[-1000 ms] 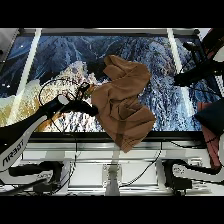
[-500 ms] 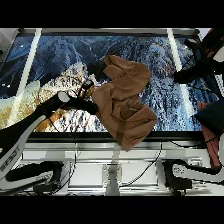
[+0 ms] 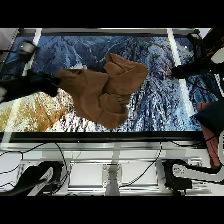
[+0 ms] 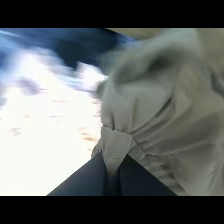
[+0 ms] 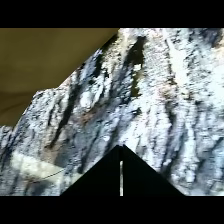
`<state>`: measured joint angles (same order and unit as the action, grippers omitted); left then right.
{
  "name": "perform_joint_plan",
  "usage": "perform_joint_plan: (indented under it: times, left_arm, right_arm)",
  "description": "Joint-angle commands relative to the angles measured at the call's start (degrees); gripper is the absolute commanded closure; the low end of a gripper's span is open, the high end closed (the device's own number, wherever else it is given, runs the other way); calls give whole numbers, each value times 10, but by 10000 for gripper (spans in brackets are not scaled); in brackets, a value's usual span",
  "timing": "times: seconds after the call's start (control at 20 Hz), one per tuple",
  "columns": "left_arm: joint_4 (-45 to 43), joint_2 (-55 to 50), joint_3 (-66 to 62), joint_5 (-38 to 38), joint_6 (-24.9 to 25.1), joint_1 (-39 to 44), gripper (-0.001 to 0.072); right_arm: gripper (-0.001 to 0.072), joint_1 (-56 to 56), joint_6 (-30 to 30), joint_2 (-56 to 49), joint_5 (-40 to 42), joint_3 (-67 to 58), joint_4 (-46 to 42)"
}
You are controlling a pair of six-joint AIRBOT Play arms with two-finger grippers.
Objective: Fold the clothes and pants, and hang the long-sleeved shirts on hangers.
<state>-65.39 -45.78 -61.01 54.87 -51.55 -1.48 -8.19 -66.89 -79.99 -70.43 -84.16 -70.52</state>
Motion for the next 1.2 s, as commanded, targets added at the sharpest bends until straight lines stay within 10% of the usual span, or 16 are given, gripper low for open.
perform_joint_plan:
  times: [0.0,0.5,1.15]
  left_arm:
    - [-28,65,-5,13,-27,-84,680]
    - [-122,18,3,34,-39,-137,680]
    - [-122,8,4,35,-38,-137,680]
  right_arm:
    - [702,0,2,-15,12,52,125]
    - [202,90,-115,-124,210,92,213]
    - [275,105,-414,-375,263,-171,96]
